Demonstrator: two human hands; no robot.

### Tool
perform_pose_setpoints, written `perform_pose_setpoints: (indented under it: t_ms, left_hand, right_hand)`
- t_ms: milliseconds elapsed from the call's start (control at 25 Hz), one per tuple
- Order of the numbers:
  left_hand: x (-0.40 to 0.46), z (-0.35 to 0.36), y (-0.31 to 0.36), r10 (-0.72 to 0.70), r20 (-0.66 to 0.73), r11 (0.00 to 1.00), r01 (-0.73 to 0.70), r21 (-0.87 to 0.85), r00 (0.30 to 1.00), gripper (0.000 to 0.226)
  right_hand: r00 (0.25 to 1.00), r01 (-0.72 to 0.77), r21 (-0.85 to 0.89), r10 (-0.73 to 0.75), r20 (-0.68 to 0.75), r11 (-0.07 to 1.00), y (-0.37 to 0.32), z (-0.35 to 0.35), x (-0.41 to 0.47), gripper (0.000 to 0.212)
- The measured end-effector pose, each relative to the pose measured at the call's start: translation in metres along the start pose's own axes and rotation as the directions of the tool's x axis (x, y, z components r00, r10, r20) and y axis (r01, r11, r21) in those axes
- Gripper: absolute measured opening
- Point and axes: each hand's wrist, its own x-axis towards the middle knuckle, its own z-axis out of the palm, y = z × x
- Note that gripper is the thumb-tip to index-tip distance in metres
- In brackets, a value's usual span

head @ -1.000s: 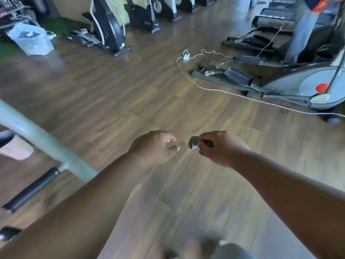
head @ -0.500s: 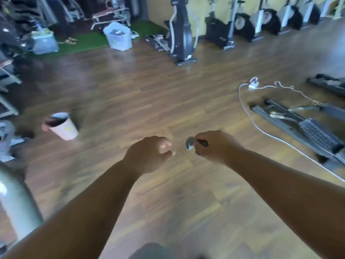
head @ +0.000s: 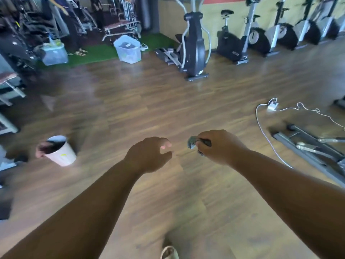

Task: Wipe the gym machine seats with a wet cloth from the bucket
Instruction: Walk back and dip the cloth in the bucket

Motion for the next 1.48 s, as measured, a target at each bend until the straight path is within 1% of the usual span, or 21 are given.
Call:
perform_pose_setpoints:
  t_ms: [120, 280, 440, 600, 720, 840, 960, 1040, 1120, 1200, 1280, 1360, 1480]
  left_hand:
    - [0.067, -0.024, -0.015, 0.032, 0.006, 0.999, -0.032, -0.041, 0.999, 0.039]
    - [0.140, -0.043, -0.041, 0.001, 0.009, 0.995, 0.000, -0.096, 1.000, 0.037]
    - [0.217, -0.054, -0.084, -0.078, 0.008, 0.997, 0.078, -0.021, 0.997, 0.038]
    - [0.293, -0.081, -0.136, -0.233, -0.064, 0.972, 0.235, 0.016, 0.970, 0.040]
    - [0.331, -0.101, -0.178, -0.373, -0.123, 0.928, 0.372, -0.029, 0.920, 0.040]
    - [0.351, -0.117, -0.221, -0.495, -0.131, 0.869, 0.490, -0.072, 0.859, 0.040]
    - [0.372, -0.137, -0.278, -0.572, -0.136, 0.820, 0.563, -0.104, 0.809, 0.039]
    - [0.392, -0.156, -0.329, -0.604, -0.159, 0.797, 0.589, -0.130, 0.781, 0.039]
    - [0.417, -0.177, -0.383, -0.606, -0.178, 0.795, 0.588, -0.147, 0.775, 0.039]
    - [0.448, -0.204, -0.432, -0.589, -0.148, 0.808, 0.575, -0.128, 0.794, 0.040]
    - [0.478, -0.228, -0.471, -0.568, -0.117, 0.823, 0.560, -0.094, 0.815, 0.040]
    - [0.507, -0.251, -0.506, -0.546, -0.111, 0.838, 0.539, -0.088, 0.831, 0.040]
    - [0.546, -0.277, -0.552, -0.547, -0.110, 0.836, 0.536, -0.118, 0.830, 0.039]
  right_hand:
    - [0.999, -0.038, 0.033, 0.039, -0.018, 0.999, 0.007, -0.001, 0.067, 0.026]
    - [0.999, -0.030, 0.022, 0.029, 0.042, 0.999, 0.016, 0.008, 0.158, 0.026]
    - [0.990, 0.082, -0.003, -0.081, 0.114, 0.997, 0.012, 0.023, 0.270, 0.025]
    - [0.949, 0.262, -0.009, -0.255, 0.186, 0.965, -0.008, 0.034, 0.403, 0.024]
    - [0.895, 0.380, 0.049, -0.381, 0.234, 0.924, -0.040, 0.040, 0.487, 0.024]
    - [0.828, 0.485, 0.075, -0.485, 0.281, 0.872, -0.083, 0.053, 0.557, 0.024]
    - [0.777, 0.545, 0.097, -0.546, 0.313, 0.833, -0.128, 0.076, 0.618, 0.023]
    - [0.753, 0.575, 0.088, -0.569, 0.331, 0.813, -0.162, 0.097, 0.663, 0.023]
    - [0.749, 0.576, 0.108, -0.576, 0.328, 0.810, -0.198, 0.115, 0.710, 0.021]
    - [0.758, 0.559, 0.123, -0.565, 0.325, 0.820, -0.234, 0.128, 0.756, 0.018]
    - [0.762, 0.557, 0.116, -0.561, 0.324, 0.823, -0.266, 0.135, 0.794, 0.019]
    - [0.766, 0.553, 0.144, -0.569, 0.299, 0.821, -0.293, 0.141, 0.832, 0.020]
    - [0.764, 0.548, 0.170, -0.573, 0.298, 0.819, -0.323, 0.155, 0.886, 0.020]
